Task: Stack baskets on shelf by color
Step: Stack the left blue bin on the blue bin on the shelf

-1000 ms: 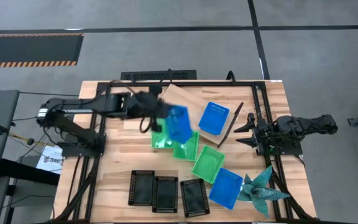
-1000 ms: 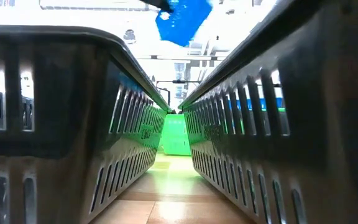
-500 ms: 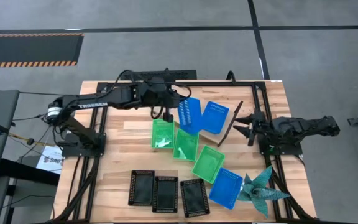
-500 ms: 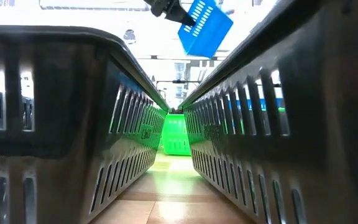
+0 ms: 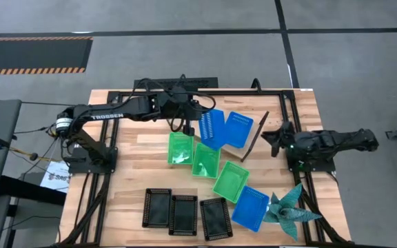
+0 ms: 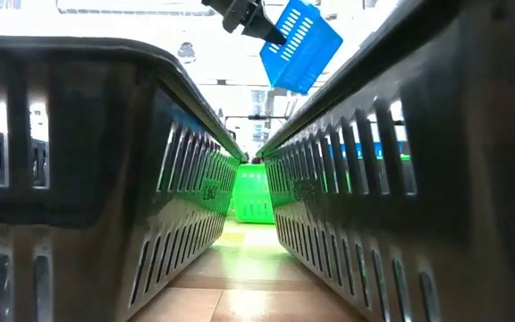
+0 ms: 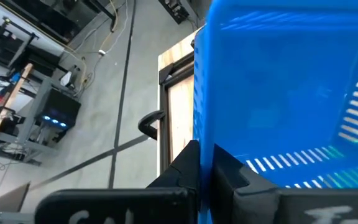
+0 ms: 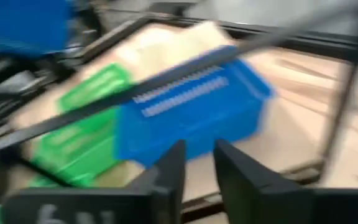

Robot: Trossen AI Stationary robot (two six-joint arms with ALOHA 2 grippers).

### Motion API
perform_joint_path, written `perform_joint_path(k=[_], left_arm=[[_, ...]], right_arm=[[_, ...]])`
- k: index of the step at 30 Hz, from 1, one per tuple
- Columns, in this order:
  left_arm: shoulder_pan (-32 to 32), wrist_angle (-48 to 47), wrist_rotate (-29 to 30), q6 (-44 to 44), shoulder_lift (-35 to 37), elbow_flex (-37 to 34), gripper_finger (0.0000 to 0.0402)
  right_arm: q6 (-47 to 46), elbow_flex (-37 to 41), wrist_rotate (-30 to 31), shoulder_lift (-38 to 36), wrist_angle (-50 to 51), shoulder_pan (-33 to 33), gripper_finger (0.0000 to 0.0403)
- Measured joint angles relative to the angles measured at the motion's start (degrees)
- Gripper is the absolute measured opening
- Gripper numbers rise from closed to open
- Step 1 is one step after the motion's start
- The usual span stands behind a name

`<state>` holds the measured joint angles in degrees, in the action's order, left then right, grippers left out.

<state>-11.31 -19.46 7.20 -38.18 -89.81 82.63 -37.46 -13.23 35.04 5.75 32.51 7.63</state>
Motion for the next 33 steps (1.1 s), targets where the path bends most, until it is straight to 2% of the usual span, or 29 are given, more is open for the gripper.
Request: perform_joint_path(k=[3, 5, 9, 12, 14, 18, 24, 33], left_arm=[[0.00, -0.15, -0.21, 0.01, -0.02, 0.00, 0.0000], [0.00, -0.12, -0.66, 0.35, -0.01, 0.00, 0.0000], [0.00, -0.14, -0.85, 0.91, -0.02, 0.00, 0.0000], [0.00, -0.18, -1.13, 1.02, -0.02, 0.00, 0.0000], [-0.01, -0.11, -3.45, 1.37, -0.02, 0.00, 0.0000], [-0.71, 0.54, -9.46, 1.34, -0.92, 0.00, 0.0000], [-2.14, 6.34, -11.24, -1.04, -4.98, 0.04, 0.0000], [-3.90, 18.16, -8.07, -8.92, -13.41, 0.04, 0.0000]], right_arm=[[-1.55, 0.00, 1.52, 1.17, 1.39, -1.31, 0.0028], [-1.62, 0.00, 1.46, 2.06, 1.24, -1.98, 0.0011], [-1.78, 1.22, 2.41, 4.06, -0.58, -2.74, 0.0014], [1.59, 4.80, 3.23, 4.59, -7.07, -2.74, 0.0005], [3.17, 5.19, 3.26, 4.53, -9.71, -2.68, 0.0009], [4.78, 5.27, 3.58, 3.90, -10.27, -1.64, 0.0005], [2.73, 5.16, 3.51, 4.91, -9.05, -1.67, 0.0004], [2.35, 5.18, 2.67, 4.71, -8.99, -1.66, 0.0003]])
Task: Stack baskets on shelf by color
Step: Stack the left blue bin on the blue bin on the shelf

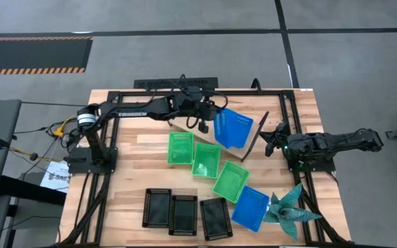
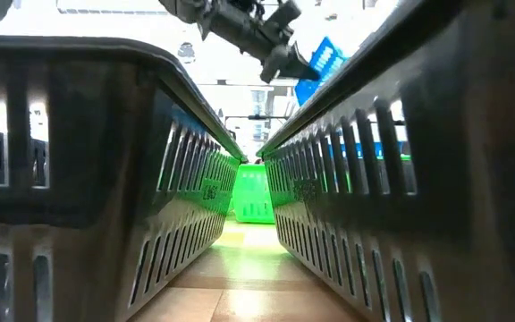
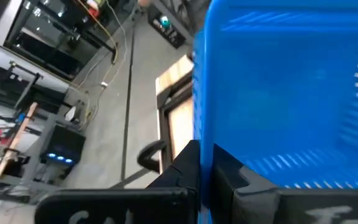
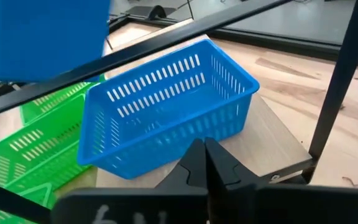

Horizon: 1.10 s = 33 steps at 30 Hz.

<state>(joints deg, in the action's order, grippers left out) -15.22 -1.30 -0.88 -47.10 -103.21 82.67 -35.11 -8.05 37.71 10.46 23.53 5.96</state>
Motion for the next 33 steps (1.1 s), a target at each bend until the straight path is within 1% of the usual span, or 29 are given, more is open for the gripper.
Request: perform_joint_path(k=[3, 7, 11, 14, 17, 20, 24, 29, 33], left_arm=[[-0.42, 0.19, 0.93, -1.35, -1.60, 0.78, 0.0000], [-0.87, -1.52, 1.11, -2.12, -3.43, 3.85, 0.0000], [-0.97, -5.66, 1.19, -2.50, -5.81, 7.74, 0.0000], [-0.90, -9.92, 1.13, -5.29, -7.08, 10.64, 0.0003], [-0.84, -13.68, 1.58, -6.84, -7.75, 11.43, 0.0013], [-0.84, -13.06, 1.67, -7.17, -7.75, 11.63, 0.0031], [-0.84, -12.08, 1.86, -7.03, -7.72, 11.63, 0.0066], [-0.62, -11.90, 1.34, -7.01, -7.66, 11.63, 0.0115], [-0.47, -11.65, 1.95, -5.83, -7.55, 11.63, 0.0145]], right_arm=[[0.12, 0.00, -0.04, 0.00, 0.02, 0.02, 0.0003], [0.74, 0.00, -0.35, -0.01, 0.07, 0.02, 0.0008], [1.09, 0.00, -0.45, 0.00, 0.11, 0.02, 0.0008], [1.10, 0.02, -0.49, 0.00, 0.12, 0.02, 0.0009], [1.09, 0.02, -0.51, 0.00, 0.13, 0.02, 0.0012], [1.11, 0.02, -0.62, 0.00, 0.13, 0.02, 0.0018], [1.09, 0.04, -1.15, 0.00, 0.17, 0.02, 0.0024], [1.11, 0.04, -2.33, 0.00, 0.20, 0.04, 0.0021], [1.14, 0.04, -2.35, 0.00, 0.20, 0.04, 0.0019]])
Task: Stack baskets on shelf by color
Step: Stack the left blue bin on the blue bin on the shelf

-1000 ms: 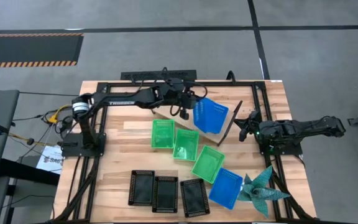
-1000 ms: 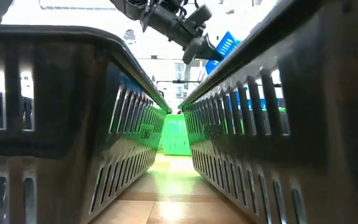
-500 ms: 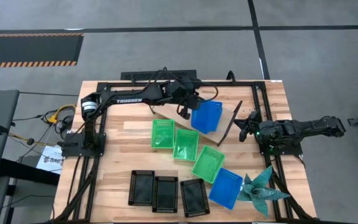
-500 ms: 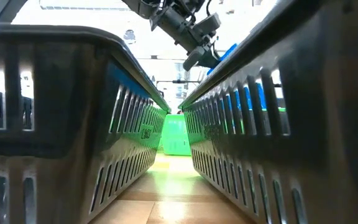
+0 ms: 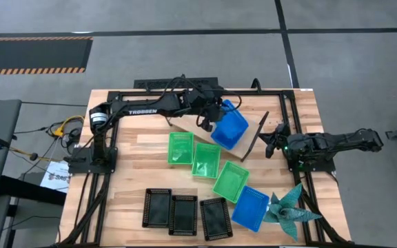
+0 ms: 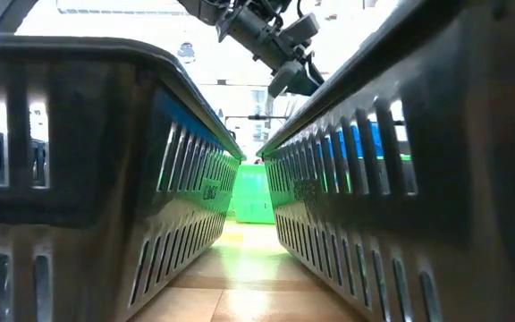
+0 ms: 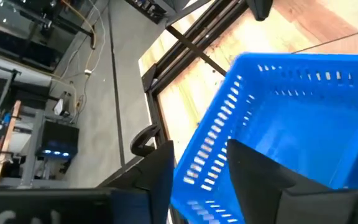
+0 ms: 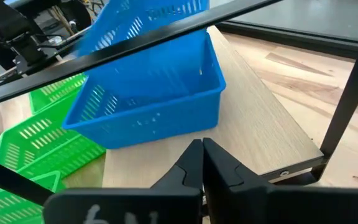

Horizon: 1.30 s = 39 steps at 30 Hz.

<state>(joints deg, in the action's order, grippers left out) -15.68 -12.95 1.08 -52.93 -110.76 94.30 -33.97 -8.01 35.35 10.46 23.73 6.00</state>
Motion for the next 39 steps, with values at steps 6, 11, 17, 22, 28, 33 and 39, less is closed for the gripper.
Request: perform_joint_path(k=[6, 11, 17, 22, 28, 33, 39], left_arm=[[1.48, -2.07, 1.77, 6.52, 0.28, 4.02, 0.0159], [3.89, -2.57, 7.99, 13.21, 0.27, 5.73, 0.0159], [5.78, -13.94, 14.10, 14.18, 0.19, 5.66, 0.0159], [7.18, -20.25, 10.43, 9.95, 0.15, 5.66, 0.0159], [11.11, -21.02, 9.17, 1.05, 0.11, 5.66, 0.0159], [12.42, -20.63, 9.23, -3.40, 0.11, 5.66, 0.0159], [10.25, -18.94, 7.84, -4.71, 0.09, 5.64, 0.0159]], right_arm=[[0.15, 0.00, 0.00, 0.00, 0.00, 0.00, 0.0025], [0.11, 0.02, 0.00, 0.00, 0.00, 0.00, 0.0028], [-0.02, 0.02, -1.03, 0.00, 0.00, 0.00, 0.0031], [1.31, 0.02, -1.03, 0.00, 0.00, 0.00, 0.0041], [1.48, 0.04, -1.05, 0.00, 0.00, 0.00, 0.0050], [1.51, 0.04, -1.07, 0.00, 0.00, 0.00, 0.0050], [1.51, 0.04, -1.09, 0.00, 0.00, 0.00, 0.0050]])
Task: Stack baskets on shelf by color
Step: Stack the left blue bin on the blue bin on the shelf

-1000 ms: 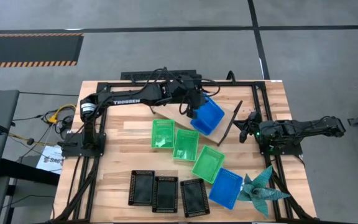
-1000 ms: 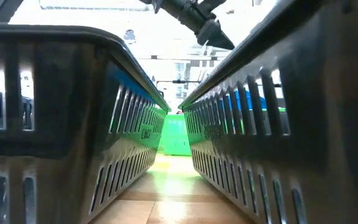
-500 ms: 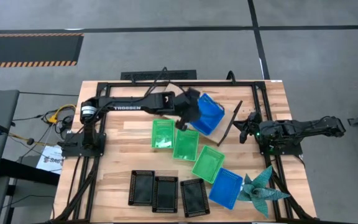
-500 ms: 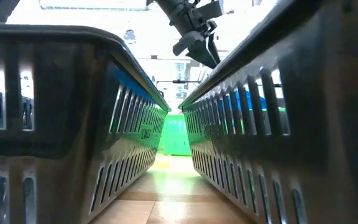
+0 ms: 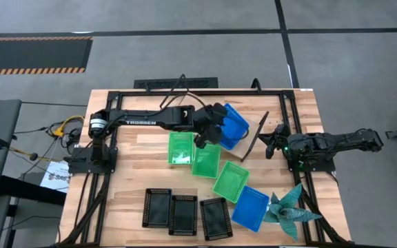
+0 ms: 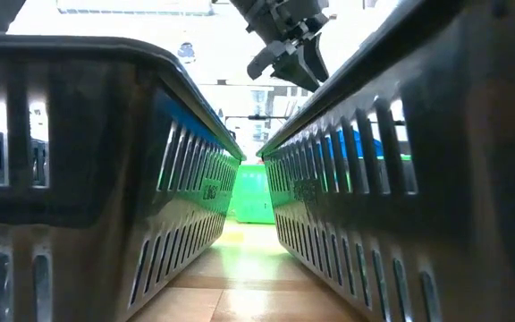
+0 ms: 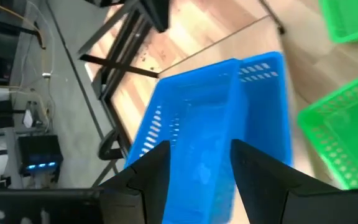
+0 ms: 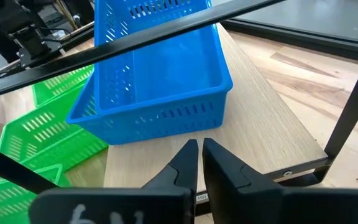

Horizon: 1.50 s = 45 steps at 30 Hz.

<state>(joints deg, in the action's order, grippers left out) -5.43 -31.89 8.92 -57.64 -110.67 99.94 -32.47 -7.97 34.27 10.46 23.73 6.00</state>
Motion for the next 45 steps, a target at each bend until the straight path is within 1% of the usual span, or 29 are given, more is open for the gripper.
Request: perform_joint_path(k=[4, 6, 8, 9, 11, 13, 15, 17, 22, 25, 31, 35, 37, 45], left_arm=[[-0.97, -0.63, -2.54, 0.37, -0.08, 0.00, 0.0159], [-1.11, 0.15, -2.62, 0.27, -1.31, 0.04, 0.0159], [-1.21, -1.12, -2.44, -0.36, -2.38, -0.15, 0.0159], [-1.21, -0.01, -2.40, -0.94, -3.14, -0.15, 0.0159], [-1.21, 0.32, -0.37, -2.25, -4.43, -0.02, 0.0159], [-0.96, 1.06, 4.33, -3.24, -5.96, -0.04, 0.0159], [-0.94, 0.75, 7.61, -4.29, -6.81, -0.11, 0.0159], [-0.97, 1.14, 8.86, -4.84, -6.83, -0.10, 0.0159], [-0.97, 1.98, 9.50, -4.94, -6.75, -0.07, 0.0155], [-0.97, 0.67, 9.30, -4.92, -6.75, 0.52, 0.0133], [-1.01, 0.47, 8.74, -4.94, -6.73, 0.56, 0.0061], [-1.03, 0.45, 11.12, -5.77, -6.73, 0.57, 0.0012], [-1.03, 0.51, 12.44, -6.32, -6.75, 0.55, 0.0006], [-0.44, 1.28, 15.42, -7.70, -6.63, 0.57, 0.0002]], right_arm=[[0.07, 0.00, 0.01, 0.00, 0.00, 0.00, 0.0050], [0.20, 0.00, 0.01, 0.00, 0.00, 0.00, 0.0050], [0.73, 0.00, 0.02, -0.02, 0.00, 0.00, 0.0050], [0.88, 0.00, -0.01, 0.04, 0.01, 0.00, 0.0050], [1.08, 0.00, -0.03, -0.01, 0.00, -0.04, 0.0050], [1.08, 0.00, -0.03, 0.14, 0.01, -0.01, 0.0050], [1.15, 0.00, -0.01, 0.06, 0.00, -0.02, 0.0050], [1.28, 0.00, -0.03, 0.11, 0.01, -0.02, 0.0050], [2.35, 0.00, -0.03, 0.07, 0.00, -0.04, 0.0050], [2.54, 0.00, -0.03, 0.09, 0.00, -0.04, 0.0050], [2.54, 0.00, -0.03, 0.09, 0.00, -0.02, 0.0050], [2.54, 0.00, -0.03, 0.09, -0.02, -0.04, 0.0050], [2.54, 0.00, -0.02, 0.09, -0.02, -0.04, 0.0050], [2.51, 0.00, -0.03, 0.09, -0.02, -0.04, 0.0050]])
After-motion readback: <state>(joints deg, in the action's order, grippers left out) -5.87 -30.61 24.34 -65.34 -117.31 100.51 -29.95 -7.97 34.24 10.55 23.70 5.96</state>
